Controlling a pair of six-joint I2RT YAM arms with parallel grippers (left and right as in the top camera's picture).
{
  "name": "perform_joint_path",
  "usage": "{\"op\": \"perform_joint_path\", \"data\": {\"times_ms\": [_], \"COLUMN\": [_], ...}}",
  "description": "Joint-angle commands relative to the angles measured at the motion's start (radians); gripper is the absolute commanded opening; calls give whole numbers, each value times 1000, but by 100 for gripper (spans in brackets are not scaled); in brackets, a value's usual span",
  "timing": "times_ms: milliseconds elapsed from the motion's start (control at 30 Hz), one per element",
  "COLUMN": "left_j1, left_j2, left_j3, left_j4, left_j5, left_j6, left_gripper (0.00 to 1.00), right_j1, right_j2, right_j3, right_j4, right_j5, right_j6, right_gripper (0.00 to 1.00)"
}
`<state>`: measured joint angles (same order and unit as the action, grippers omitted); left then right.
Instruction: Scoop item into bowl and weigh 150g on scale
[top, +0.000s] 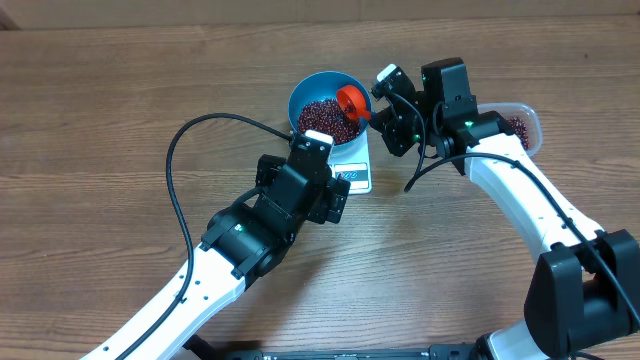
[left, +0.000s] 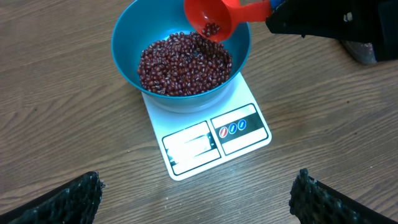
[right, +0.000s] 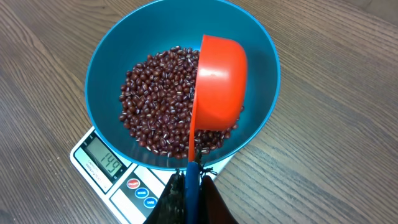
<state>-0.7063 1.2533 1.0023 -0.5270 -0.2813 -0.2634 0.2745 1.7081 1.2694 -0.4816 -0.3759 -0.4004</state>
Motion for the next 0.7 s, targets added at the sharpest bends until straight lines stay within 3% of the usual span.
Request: {"op": "perform_joint_path", "data": {"times_ms": [0, 133, 300, 667], "left_j1": [-1, -1, -1, -1], "left_j2": [10, 10, 10, 10], "left_j3": [-7, -7, -7, -7], "left_j4": [0, 0, 0, 1], "left_j5": [-14, -14, -14, -14], "left_j6": [-14, -14, -14, -14], "left_gripper": [99, 100, 99, 99], "right_j1": [-6, -5, -6, -6], "right_j2": [-26, -26, -25, -25], "right_j3": [20, 20, 20, 20], "right_j4": [7, -41, 6, 8], "right_j5": [6, -97, -6, -10], "right_j6": [11, -132, -23, -19], "right_gripper": [4, 4, 4, 4]}}
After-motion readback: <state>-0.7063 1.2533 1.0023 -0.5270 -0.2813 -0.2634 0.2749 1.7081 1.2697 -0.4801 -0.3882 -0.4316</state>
